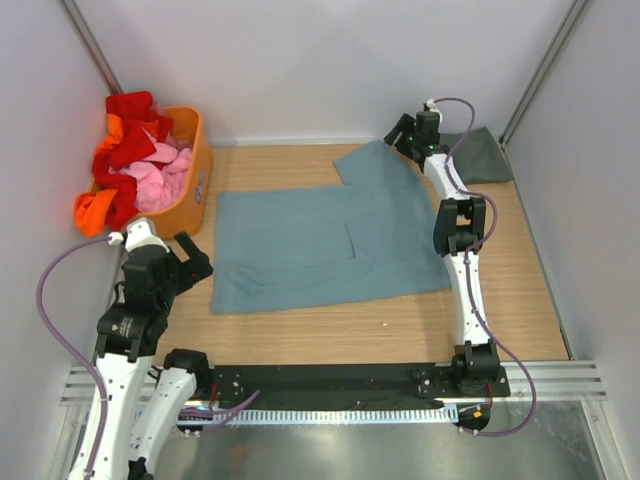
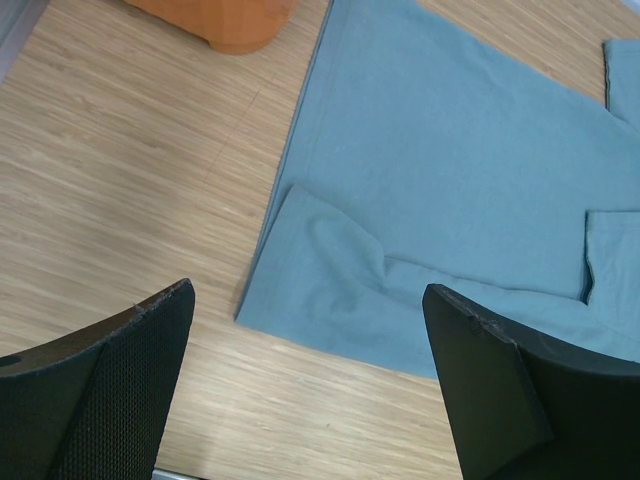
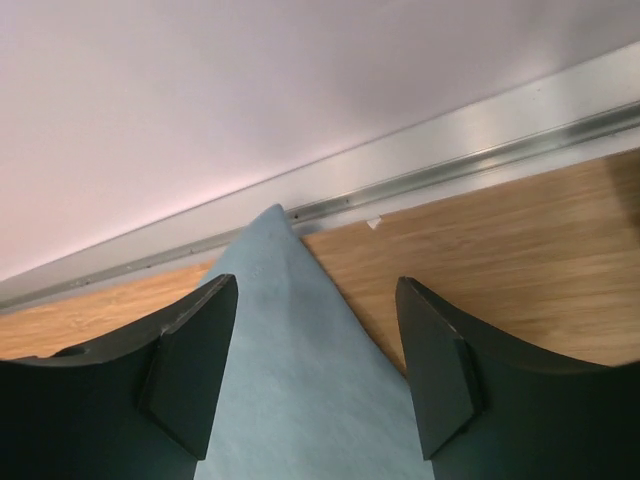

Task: Fold and stack the t-shirts
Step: Fold the tshirt

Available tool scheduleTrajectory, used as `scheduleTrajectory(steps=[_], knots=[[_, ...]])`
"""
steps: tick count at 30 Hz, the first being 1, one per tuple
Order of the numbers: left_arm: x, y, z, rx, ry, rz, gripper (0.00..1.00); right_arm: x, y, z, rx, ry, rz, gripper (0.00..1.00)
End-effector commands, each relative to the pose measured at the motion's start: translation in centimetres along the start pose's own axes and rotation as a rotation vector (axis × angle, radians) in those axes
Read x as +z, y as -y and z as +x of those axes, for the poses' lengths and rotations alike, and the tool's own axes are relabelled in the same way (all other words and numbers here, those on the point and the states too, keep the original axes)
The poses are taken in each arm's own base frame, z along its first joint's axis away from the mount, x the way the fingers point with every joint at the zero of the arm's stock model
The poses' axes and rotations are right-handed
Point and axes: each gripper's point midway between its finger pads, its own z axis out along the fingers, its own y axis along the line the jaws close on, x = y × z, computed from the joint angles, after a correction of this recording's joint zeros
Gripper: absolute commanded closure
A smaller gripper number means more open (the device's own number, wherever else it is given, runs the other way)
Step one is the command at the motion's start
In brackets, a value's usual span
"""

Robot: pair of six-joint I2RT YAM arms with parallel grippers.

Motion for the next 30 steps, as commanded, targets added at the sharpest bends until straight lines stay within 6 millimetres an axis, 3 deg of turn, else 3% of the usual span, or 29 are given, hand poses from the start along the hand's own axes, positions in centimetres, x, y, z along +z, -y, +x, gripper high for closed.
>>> scheduleTrajectory(steps=[1,6,12,17,20,22,29,30], knots=[[0.2,-0.1,-0.8,-0.016,0.032,-0.013,0.04,1.0,-2.0,0.4,0.063,0.011,-0.095,0.30],[0.3,-0.1,-0.8,-0.017,0.034,-0.013,0.04,1.6,-2.8,3.5,0.107,-0.067,-0.150,0.39],[0.3,-0.3,-0.8,-0.020,0.033,-0.017,0.04,1.5,-4.3,5.0,0.112,-0.111,-0.203,0.51],[0.3,-0.2,-0.9,-0.021,0.035,-0.012,0.04,1.2,-4.0,4.7,0.088,-0.109,-0.188,0.69],[0.3,-0.2,-1.0,-0.022,0.036,-0.011,0.04,1.2,-3.9,4.6,0.078,-0.106,-0.189,0.90],[0.4,-0.2,-0.9,-0.022,0.034,-0.013,0.04,1.2,-3.8,4.7,0.076,-0.109,-0.189,0.98],[0.7,0.2,-0.6,-0.008,0.013,0.009,0.04,0.2,-4.1,3.3,0.028,-0.093,-0.178,0.99],[0.8,0.7,-0.8,0.000,0.016,0.033,0.04,-1.1,-5.3,1.2,0.001,-0.058,-0.194,0.99]])
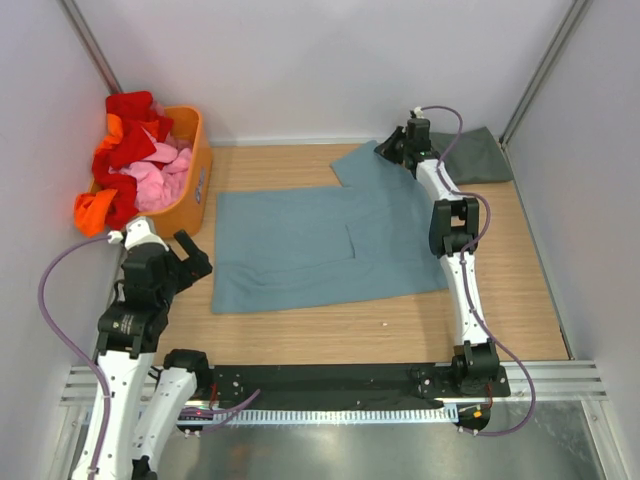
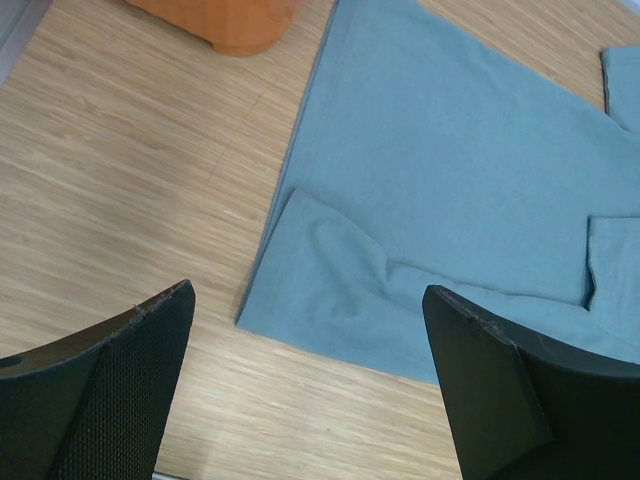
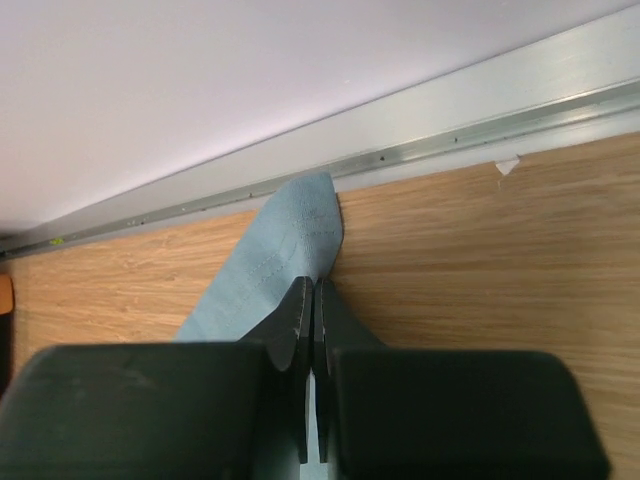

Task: Fold and stack the t-shirts
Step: Fold the tshirt

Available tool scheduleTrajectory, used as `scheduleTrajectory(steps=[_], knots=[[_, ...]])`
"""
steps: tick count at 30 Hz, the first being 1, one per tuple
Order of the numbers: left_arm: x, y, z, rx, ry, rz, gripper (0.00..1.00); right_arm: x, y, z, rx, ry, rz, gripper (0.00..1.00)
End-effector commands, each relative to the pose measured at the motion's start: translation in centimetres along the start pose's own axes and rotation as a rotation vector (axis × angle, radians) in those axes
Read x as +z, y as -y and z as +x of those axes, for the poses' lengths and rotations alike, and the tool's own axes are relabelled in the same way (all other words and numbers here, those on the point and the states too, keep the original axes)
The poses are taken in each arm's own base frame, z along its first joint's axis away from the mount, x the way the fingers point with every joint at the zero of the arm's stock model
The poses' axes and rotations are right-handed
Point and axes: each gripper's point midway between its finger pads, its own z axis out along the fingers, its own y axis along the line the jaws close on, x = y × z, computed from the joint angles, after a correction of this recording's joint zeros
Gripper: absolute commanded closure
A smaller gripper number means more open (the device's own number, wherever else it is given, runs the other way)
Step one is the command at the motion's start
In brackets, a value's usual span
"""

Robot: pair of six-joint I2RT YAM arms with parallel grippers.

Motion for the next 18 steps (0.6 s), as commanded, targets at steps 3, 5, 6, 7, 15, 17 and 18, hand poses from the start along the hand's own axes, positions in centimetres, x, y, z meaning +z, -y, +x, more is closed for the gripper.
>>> scheduleTrajectory(steps=[3,5,6,7,15,17,18], knots=[[1.5,2.4,-0.1,0.040,-0.036,0.098,0.04,-4.7,-3.5,-5.8,-0.128,0.081,0.030,0.98],[2.6,3.0,0.1,0.013,-0.066,0.095,0.05,-6.0,-3.3,-7.0,-0.148,0.096,0.061,0.99],[4.0,3.5,0.4,0.007,-0.097,0.088,0.07,-7.2,-3.9,-8.3,-0.169,0.118,0.068,0.99],[4.7,3.9,0.4,-0.017,-0.110,0.088,0.09,-7.3,-3.4,-8.0,-0.172,0.105,0.082,0.98],[14.8,9.2,-2.1,0.003,-0.155,-0.067,0.12,-10.3,-3.0,-8.3,-0.191,0.083,0.124,0.99],[18.6,10.4,-2.5,0.016,-0.194,-0.135,0.14,-11.5,-2.9,-8.9,-0.201,0.107,0.146,0.98],[20.1,10.8,-2.4,0.025,-0.204,-0.152,0.14,-12.0,-2.7,-9.3,-0.201,0.117,0.156,0.99]])
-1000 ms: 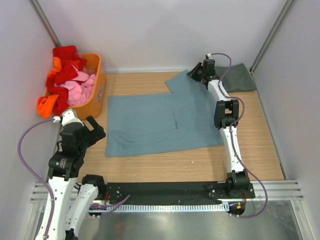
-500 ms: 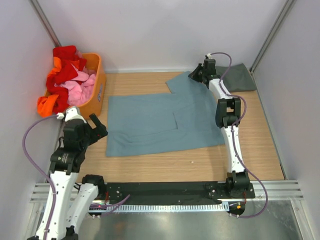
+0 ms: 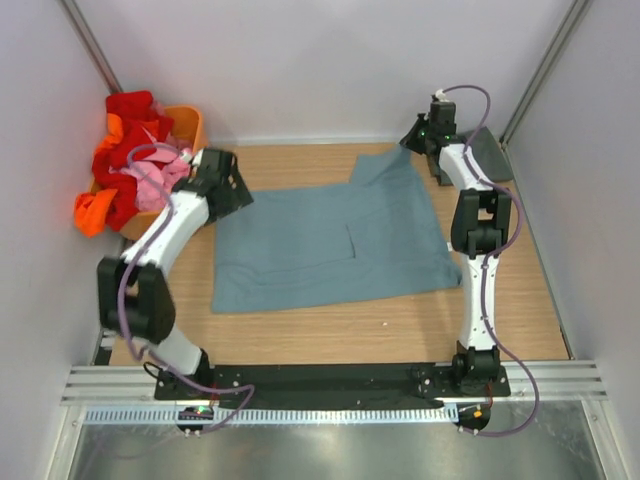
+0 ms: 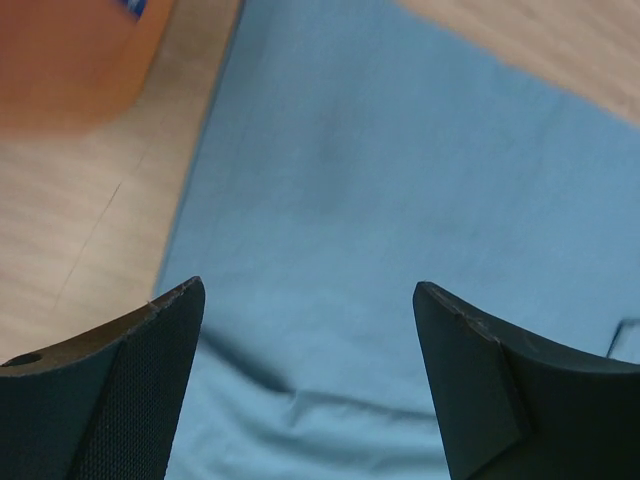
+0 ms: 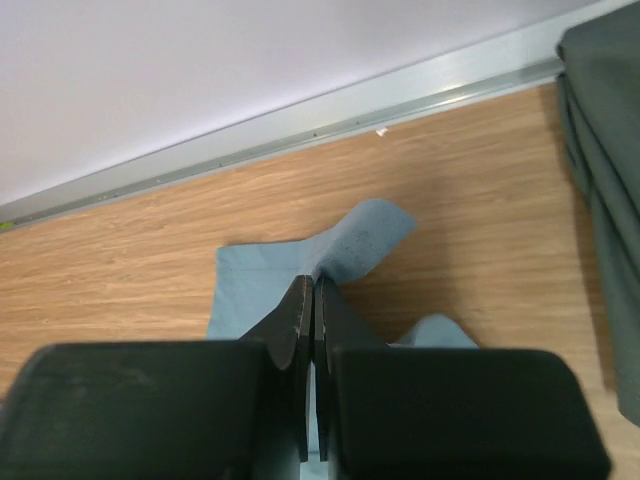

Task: Fold and stack the t-shirts
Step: Fold the tshirt

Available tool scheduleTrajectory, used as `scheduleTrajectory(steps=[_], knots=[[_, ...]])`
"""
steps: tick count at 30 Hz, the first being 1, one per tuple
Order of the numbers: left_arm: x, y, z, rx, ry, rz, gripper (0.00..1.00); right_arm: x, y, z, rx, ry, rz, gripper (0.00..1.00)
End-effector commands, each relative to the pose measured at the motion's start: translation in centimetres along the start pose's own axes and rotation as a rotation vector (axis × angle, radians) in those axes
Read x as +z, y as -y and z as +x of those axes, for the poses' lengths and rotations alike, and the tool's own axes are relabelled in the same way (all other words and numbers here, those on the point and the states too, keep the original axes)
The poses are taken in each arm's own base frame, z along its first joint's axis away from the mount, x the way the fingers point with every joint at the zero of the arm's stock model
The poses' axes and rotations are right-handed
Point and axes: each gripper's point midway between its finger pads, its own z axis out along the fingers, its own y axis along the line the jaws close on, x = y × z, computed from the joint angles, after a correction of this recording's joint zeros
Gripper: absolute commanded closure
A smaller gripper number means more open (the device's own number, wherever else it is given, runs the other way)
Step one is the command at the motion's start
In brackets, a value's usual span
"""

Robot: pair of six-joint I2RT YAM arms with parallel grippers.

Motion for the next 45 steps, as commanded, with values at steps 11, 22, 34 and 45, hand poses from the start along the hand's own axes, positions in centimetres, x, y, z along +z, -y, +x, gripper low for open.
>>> scheduleTrajectory(steps=[11,22,34,45], knots=[[11.8,6.7,-7.5,0.019,0.021,-0.132,0.18,-6.4,5.8,-7.3,-0.025,0.153,0.191,0.98],[14.8,8.9,-9.7,0.057,0.091,-0.094,0.20,-6.8,8.7,-7.5,0.079,0.121,0.147,0.99],[21.6,12.8,-10.4,-0.030,0.126,0.007,0.25,-6.7,5.8,-6.2,0.086,0.070,0.036,0.99],[24.4,12.2,-9.0,-0.053,0.110,-0.013,0.30,-7.2,5.6,-3.0,0.138,0.021,-0.008,0.98]])
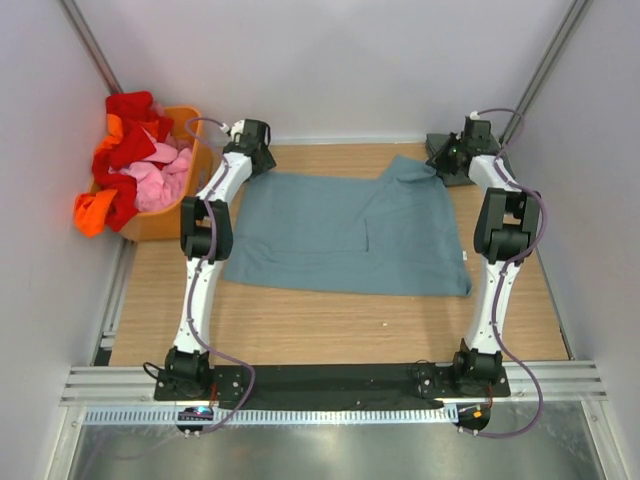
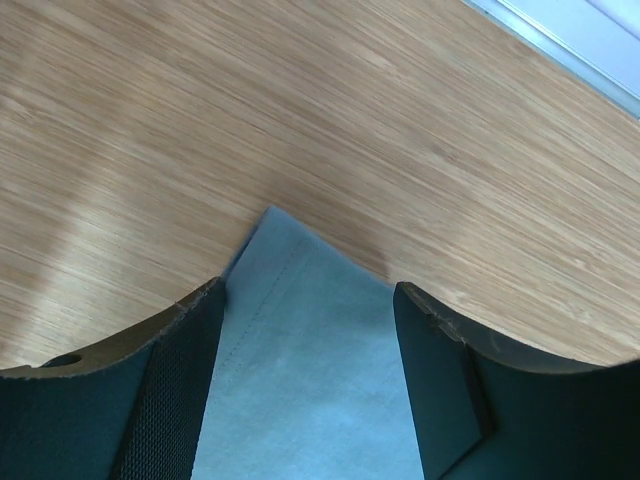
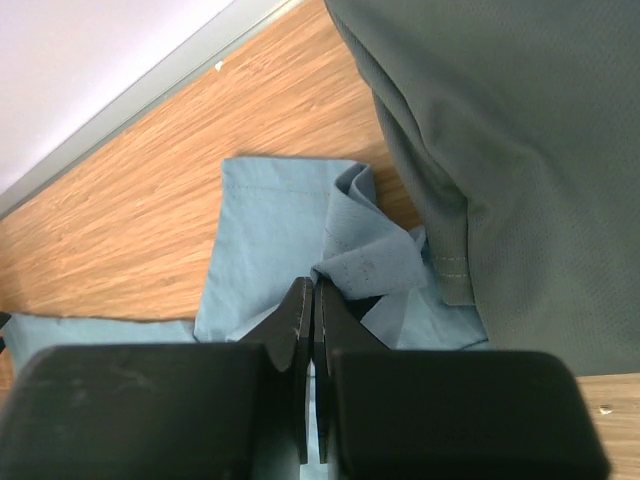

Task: Fold and stack the t-shirts
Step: Fold the tshirt

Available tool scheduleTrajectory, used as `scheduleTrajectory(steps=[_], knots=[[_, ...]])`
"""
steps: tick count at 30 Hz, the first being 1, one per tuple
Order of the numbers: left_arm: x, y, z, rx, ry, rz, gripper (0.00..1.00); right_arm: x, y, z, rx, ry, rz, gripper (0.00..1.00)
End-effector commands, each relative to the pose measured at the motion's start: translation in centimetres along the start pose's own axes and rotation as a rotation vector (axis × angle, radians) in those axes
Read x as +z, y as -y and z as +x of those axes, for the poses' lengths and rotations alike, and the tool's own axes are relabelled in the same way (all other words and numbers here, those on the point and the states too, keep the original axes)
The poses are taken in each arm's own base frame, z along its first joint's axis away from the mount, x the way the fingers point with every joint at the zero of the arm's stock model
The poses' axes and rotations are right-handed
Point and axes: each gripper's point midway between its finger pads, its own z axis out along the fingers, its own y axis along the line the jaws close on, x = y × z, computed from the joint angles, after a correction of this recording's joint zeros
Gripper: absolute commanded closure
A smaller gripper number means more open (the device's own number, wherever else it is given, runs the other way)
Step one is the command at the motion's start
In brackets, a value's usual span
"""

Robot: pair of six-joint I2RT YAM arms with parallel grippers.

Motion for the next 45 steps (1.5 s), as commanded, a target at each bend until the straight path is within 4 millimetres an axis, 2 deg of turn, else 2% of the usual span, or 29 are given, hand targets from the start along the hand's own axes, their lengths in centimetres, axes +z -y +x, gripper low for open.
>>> scheduleTrajectory(steps=[1,7,9,13,14,21,23,25,28,32,34,37,39,40,41,42,43,44,45], knots=[[0.8,0.0,-1.2,-0.043,0.040,0.002,0.30,-2.9,-4.1,-3.2,-0.022,0.090,-0.113,0.99],[1.2,-0.1,-2.7,-0.103,0.065,0.027,0.30,-2.7,-4.4,-2.7,-0.026,0.074,-0.125,0.99],[1.5,-0.1,-2.7,-0.102,0.068,0.032,0.34,-2.8,-4.5,-2.8,-0.030,0.075,-0.127,0.99],[2.1,0.4,-2.0,-0.095,0.042,0.054,0.53,-3.2,-4.8,-2.8,-0.031,0.073,-0.135,0.99],[2.2,0.4,-1.9,-0.093,0.037,0.054,0.62,-3.3,-4.9,-2.8,-0.032,0.075,-0.139,0.99],[3.3,0.2,0.3,-0.090,-0.026,0.071,0.89,-3.9,-5.3,-2.2,-0.037,0.059,-0.167,0.99],[3.3,0.2,0.6,-0.094,-0.043,0.075,1.00,-4.0,-5.3,-2.0,-0.034,0.055,-0.169,0.99],[3.2,0.1,1.0,-0.089,-0.053,0.072,1.00,-4.1,-5.6,-2.0,-0.035,0.055,-0.183,0.98],[2.3,0.1,0.4,-0.079,-0.049,0.077,1.00,-4.7,-6.9,-2.5,-0.037,0.060,-0.237,0.99],[0.1,0.6,-1.4,-0.063,-0.033,0.104,1.00,-5.5,-9.2,-3.4,-0.045,0.062,-0.335,0.98],[-0.7,0.6,-1.6,-0.043,-0.039,0.111,1.00,-6.3,-10.2,-3.6,-0.057,0.057,-0.382,0.98],[-2.0,0.3,-1.8,-0.018,-0.044,0.108,1.00,-7.1,-10.7,-3.0,-0.067,0.035,-0.405,0.99],[-3.2,-0.2,-1.8,0.001,-0.050,0.102,1.00,-8.6,-11.4,-3.0,-0.089,0.037,-0.427,0.99],[-3.7,-0.4,-2.1,0.004,-0.047,0.101,1.00,-8.7,-11.1,-2.2,-0.089,0.021,-0.426,0.99],[-4.0,-0.6,-1.9,0.016,-0.053,0.099,1.00,-10.1,-11.8,-2.4,-0.112,0.034,-0.445,0.98],[-4.2,-1.2,-1.1,0.027,-0.071,0.087,1.00,-10.5,-11.8,-2.1,-0.116,0.031,-0.445,0.98],[-5.3,-1.1,-1.9,0.028,-0.056,0.094,1.00,-10.7,-11.2,-1.1,-0.113,0.013,-0.434,0.99],[-5.7,-1.4,-2.0,0.036,-0.056,0.091,1.00,-12.0,-11.7,-1.3,-0.134,0.032,-0.439,0.99],[-5.9,-2.0,-1.3,0.046,-0.073,0.080,1.00,-12.5,-11.6,-1.1,-0.137,0.035,-0.433,0.99]])
